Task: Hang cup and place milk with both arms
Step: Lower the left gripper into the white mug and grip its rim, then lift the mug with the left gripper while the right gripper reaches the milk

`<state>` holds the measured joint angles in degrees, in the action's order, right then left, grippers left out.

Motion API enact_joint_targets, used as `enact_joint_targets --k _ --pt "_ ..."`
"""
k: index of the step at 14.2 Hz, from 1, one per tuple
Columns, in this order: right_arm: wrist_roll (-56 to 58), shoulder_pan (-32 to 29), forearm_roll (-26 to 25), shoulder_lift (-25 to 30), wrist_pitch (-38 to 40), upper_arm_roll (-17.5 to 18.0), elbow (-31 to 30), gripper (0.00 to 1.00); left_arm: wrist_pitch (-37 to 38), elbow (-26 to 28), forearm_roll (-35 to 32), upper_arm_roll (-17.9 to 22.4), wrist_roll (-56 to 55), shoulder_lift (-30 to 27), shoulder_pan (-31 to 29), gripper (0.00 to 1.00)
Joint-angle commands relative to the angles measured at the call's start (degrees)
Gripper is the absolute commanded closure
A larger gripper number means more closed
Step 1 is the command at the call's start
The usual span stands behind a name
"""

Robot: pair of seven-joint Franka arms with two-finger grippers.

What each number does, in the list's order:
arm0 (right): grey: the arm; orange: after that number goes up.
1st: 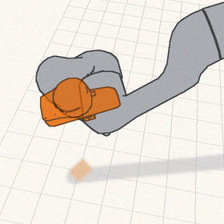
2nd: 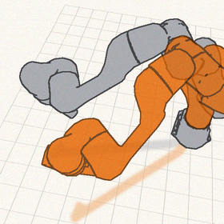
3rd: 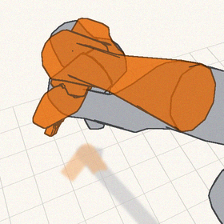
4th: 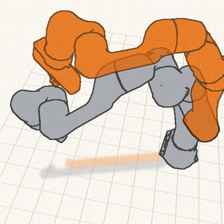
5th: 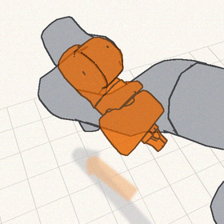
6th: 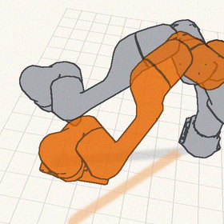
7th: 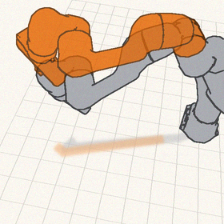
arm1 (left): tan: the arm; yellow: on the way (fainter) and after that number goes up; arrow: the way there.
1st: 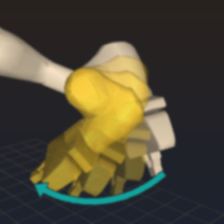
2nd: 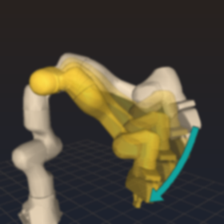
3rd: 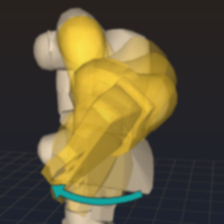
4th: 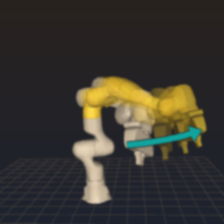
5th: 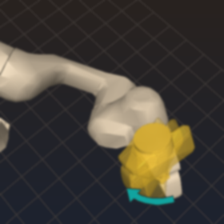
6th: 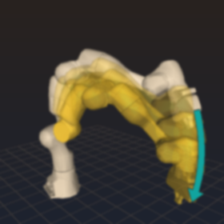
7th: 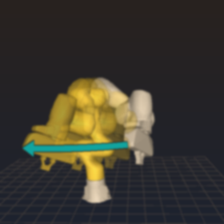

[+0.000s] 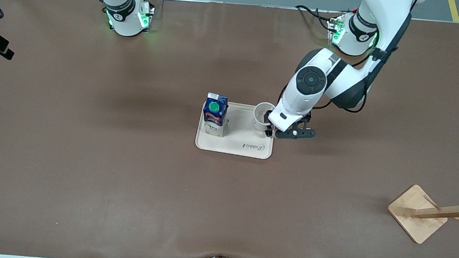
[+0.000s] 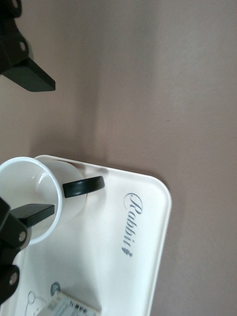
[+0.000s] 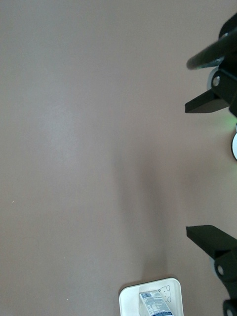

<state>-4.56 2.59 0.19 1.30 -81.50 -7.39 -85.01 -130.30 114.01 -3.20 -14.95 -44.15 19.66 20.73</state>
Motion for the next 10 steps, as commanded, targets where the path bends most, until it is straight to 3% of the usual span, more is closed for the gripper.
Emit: enact_joint_targets --k 1,3,6,7,10 --pt "0.43 -0.74 0.87 0.20 -2.34 0.45 0.11 0.00 -6.35 6.39 -0.93 -0.08 -4.87 -2.08 1.24 0.00" --pt "0.51 -0.74 2.18 -0.06 -2.61 0.45 0.11 0.00 -7.69 6.93 -0.93 -0.17 -8.74 -0.51 2.82 0.00" --pt "0.60 -0.21 2.71 -0.50 -2.52 0.54 0.37 0.00 -7.69 7.80 -0.93 -0.17 -10.60 -0.06 3.44 0.11" --pt "0.60 0.22 2.72 -0.51 -2.52 0.62 0.37 0.00 -7.69 8.15 -1.02 -0.17 -10.60 0.03 3.62 0.21" --pt "0.69 1.45 2.45 -1.99 -2.52 0.98 0.28 0.00 -7.78 7.98 -0.93 -0.17 -10.69 0.91 3.79 0.73"
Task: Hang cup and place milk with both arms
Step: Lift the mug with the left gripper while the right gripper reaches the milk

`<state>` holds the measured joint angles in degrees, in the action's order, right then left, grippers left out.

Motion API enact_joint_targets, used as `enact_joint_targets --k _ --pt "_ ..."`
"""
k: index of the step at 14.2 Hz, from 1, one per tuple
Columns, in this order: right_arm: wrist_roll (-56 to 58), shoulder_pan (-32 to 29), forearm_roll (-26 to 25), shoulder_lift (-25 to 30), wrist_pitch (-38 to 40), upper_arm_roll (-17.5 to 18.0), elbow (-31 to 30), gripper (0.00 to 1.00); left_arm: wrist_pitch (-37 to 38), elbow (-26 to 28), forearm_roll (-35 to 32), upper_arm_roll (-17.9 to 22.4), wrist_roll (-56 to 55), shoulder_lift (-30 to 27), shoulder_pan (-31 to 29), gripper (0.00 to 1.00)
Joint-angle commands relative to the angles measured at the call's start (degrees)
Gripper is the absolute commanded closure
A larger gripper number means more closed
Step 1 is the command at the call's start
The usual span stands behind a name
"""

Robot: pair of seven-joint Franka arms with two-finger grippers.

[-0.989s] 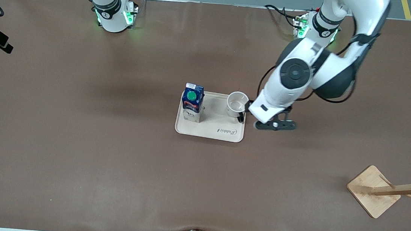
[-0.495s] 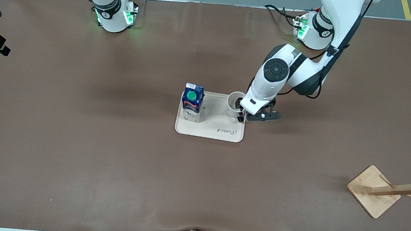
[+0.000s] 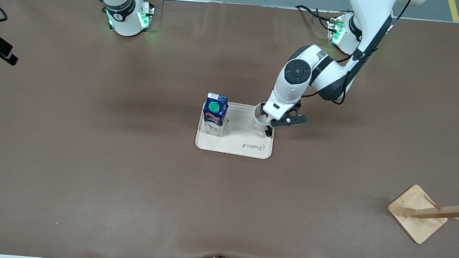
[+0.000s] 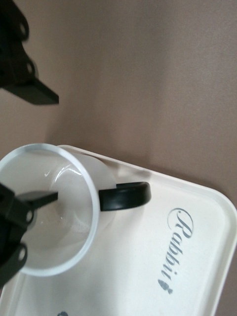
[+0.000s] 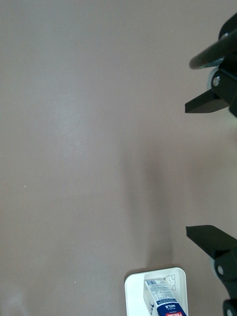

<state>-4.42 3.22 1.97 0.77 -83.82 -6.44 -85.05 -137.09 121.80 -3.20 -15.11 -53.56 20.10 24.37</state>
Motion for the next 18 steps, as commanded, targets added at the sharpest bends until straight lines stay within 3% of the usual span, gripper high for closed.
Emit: enact_joint_targets --k 1,3,11,13,18 --pt "0.64 0.91 0.85 -2.34 -0.03 0.02 0.32 0.00 -0.98 -0.07 -0.93 -0.01 -1.37 0.90 0.24 0.84" --pt "0.64 2.31 -0.11 -2.43 -0.12 -0.06 0.32 0.00 -0.98 -0.25 -0.93 -0.01 -1.37 1.08 0.24 1.00" --pt "0.11 2.57 1.10 -10.16 -0.03 0.11 0.23 0.00 -0.37 -5.51 -0.93 -0.01 -0.40 0.56 -0.28 1.00" --pt "-1.20 5.46 6.18 -10.43 0.41 0.03 -0.20 0.00 2.43 -7.88 -1.01 0.16 -0.23 -1.72 -1.33 1.00" --pt "-19.02 16.62 10.41 -12.71 -4.49 0.11 -0.21 0.00 5.43 -9.56 -1.01 0.25 0.30 -9.28 -9.68 1.00"
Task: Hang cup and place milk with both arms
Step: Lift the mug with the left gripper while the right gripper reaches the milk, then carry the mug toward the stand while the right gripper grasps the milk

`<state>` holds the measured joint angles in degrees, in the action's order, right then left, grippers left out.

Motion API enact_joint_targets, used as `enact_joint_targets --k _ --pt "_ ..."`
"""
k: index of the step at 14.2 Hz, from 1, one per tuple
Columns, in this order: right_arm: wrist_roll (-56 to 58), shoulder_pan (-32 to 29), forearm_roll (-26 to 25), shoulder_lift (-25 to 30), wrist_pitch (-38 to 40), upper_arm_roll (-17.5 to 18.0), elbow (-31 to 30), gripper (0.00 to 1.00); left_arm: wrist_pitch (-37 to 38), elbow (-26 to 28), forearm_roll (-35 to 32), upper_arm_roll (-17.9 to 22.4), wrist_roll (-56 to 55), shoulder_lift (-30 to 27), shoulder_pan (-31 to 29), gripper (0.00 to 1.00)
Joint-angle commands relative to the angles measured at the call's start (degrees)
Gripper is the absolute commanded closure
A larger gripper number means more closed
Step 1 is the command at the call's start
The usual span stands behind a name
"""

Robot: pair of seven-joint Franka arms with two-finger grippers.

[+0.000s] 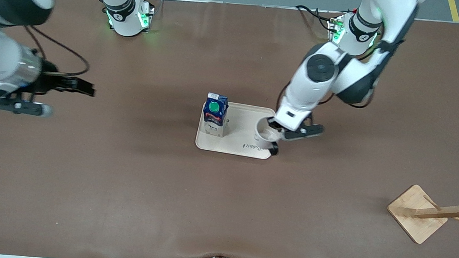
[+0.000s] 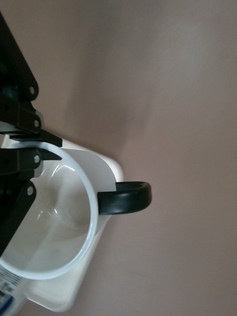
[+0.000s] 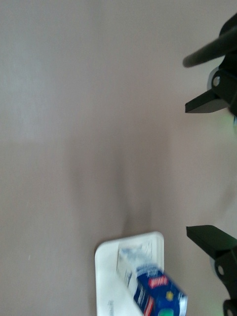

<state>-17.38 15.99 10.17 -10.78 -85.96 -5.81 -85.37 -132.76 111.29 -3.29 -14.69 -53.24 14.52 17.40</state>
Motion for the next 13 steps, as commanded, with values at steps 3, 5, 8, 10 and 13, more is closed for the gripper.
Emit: enact_joint_targets --k 3,5,8,10,13 --pt "-17.12 12.45 3.28 -4.93 -10.43 -0.52 0.21 0.00 1.19 -0.10 -1.46 -0.07 7.16 -6.08 -9.03 1.00" --pt "-24.85 17.65 3.28 -8.19 -15.97 -0.52 0.38 0.00 1.27 -1.33 -1.46 -0.07 12.79 -7.22 -13.86 1.00" --pt "-27.35 21.79 3.45 -11.79 -19.33 -0.52 0.47 0.00 6.00 -5.45 -1.46 -0.16 20.43 -7.23 -19.67 1.00" --pt "-28.22 24.43 3.45 -13.90 -21.87 -0.52 0.47 0.00 10.48 -8.44 -1.46 -0.16 27.55 -7.31 -22.31 1.00" --pt "-30.78 26.19 4.15 -15.14 -22.15 -0.52 -0.05 0.00 17.69 -10.92 -1.37 -0.16 38.27 -8.89 -26.00 1.00"
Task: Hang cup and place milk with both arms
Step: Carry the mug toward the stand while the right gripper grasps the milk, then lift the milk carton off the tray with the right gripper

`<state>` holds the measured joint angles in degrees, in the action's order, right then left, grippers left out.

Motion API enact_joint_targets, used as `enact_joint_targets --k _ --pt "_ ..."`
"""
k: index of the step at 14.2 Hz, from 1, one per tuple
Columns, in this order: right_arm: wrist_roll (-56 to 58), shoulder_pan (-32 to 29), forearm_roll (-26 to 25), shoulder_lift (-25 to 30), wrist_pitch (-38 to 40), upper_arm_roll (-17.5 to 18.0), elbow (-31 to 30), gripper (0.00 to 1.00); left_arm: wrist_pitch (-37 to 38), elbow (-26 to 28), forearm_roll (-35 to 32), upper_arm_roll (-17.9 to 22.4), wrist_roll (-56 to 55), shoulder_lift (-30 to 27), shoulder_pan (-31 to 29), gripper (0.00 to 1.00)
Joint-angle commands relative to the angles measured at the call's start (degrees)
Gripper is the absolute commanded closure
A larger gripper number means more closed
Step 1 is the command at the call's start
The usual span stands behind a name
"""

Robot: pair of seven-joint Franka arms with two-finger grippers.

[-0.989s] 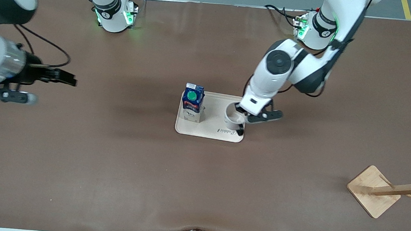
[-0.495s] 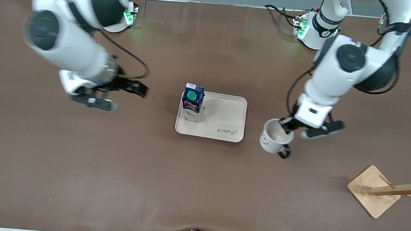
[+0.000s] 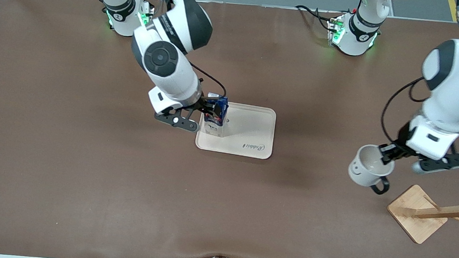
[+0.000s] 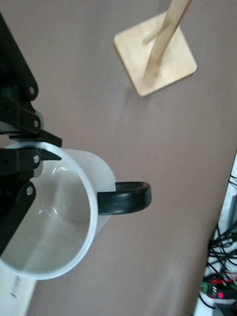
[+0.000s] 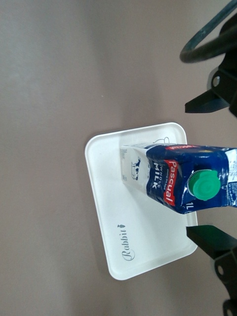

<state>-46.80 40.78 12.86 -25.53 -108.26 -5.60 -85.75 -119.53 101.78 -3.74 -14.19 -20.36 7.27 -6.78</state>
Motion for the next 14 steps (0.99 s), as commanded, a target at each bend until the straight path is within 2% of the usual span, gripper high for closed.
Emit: enact_joint_targets --k 1,3,9,14 --pt "-1.37 1.93 1.47 -0.92 0.42 -0.72 -0.11 0.00 5.87 -1.33 -0.83 -0.66 9.25 -2.60 -2.88 1.00" --pt "-1.37 2.90 1.55 -1.97 -0.11 -0.72 -0.56 0.00 8.95 -1.24 -0.74 -0.66 14.54 -3.49 -4.73 1.00" --pt "-1.54 4.31 1.55 -3.82 -1.51 -0.72 -0.91 0.00 8.71 -1.41 -0.74 -0.49 33.61 -3.41 -11.85 1.00" --pt "-2.94 5.28 1.55 -5.67 -3.10 -0.72 -0.91 0.00 5.27 -3.95 0.14 -0.40 36.45 -0.42 -14.40 1.00"
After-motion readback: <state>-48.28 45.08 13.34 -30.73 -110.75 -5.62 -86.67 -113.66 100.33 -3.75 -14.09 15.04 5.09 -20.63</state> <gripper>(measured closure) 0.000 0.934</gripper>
